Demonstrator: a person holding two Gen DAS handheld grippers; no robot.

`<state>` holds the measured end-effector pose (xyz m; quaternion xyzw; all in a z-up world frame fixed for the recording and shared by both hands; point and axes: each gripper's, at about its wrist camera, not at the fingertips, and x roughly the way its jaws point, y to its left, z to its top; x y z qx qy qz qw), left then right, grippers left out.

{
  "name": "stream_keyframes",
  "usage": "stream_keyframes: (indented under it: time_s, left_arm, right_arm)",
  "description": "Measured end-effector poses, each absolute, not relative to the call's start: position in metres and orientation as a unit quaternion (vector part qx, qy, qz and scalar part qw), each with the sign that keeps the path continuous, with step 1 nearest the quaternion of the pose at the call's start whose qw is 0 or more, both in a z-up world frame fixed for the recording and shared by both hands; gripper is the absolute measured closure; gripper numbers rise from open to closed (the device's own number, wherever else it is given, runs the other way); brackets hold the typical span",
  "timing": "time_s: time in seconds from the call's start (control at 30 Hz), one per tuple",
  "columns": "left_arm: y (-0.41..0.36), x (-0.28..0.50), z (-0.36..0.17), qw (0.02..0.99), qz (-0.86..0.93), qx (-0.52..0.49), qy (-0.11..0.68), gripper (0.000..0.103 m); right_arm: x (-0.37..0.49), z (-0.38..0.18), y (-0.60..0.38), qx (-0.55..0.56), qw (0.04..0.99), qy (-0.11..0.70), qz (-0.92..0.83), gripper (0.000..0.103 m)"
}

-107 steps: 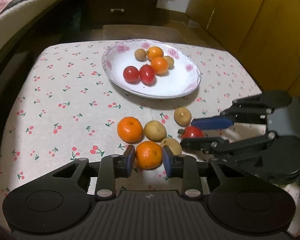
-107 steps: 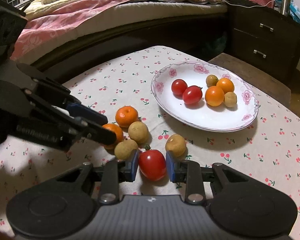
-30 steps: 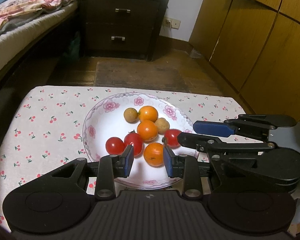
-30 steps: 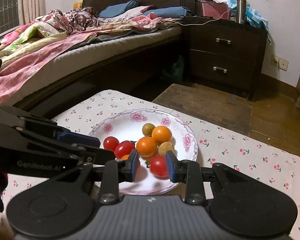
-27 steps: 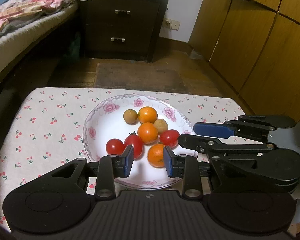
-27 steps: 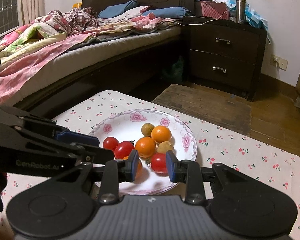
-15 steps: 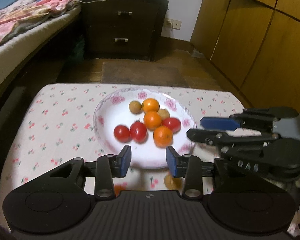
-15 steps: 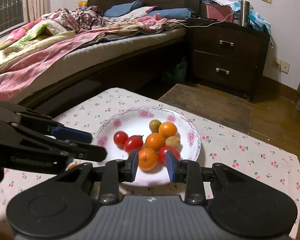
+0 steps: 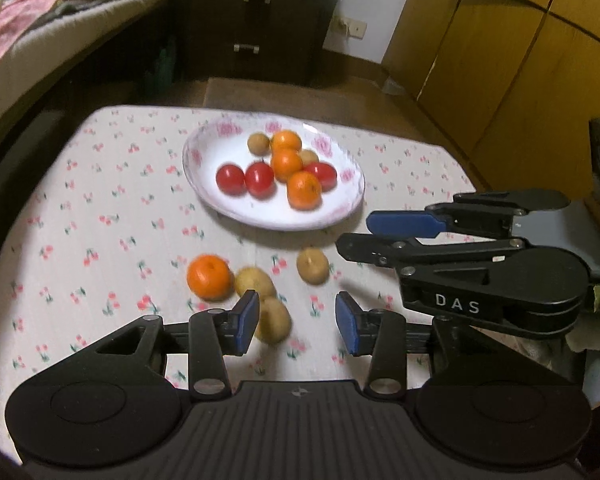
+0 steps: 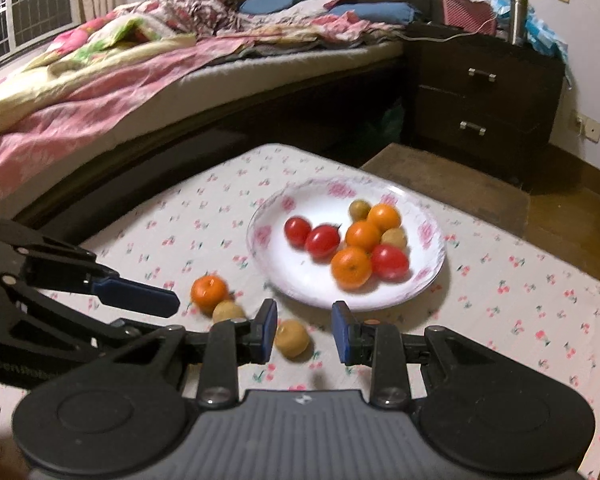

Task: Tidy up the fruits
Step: 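Move both tools back to the pile, each toward a brown fruit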

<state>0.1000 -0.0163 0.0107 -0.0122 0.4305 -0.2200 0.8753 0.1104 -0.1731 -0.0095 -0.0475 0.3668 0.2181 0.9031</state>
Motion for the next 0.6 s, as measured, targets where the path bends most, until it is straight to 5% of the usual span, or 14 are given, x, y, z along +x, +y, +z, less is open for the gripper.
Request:
stream_keyframes:
  time_s: [0.6]
  left_arm:
    - [-0.030,0.103,-0.012,0.878,-0.201,0.026,0.434,0.049]
  right_arm:
    - [0.124,-0.029,-0.161,-0.035,0.881,0.400,0.251,0.047]
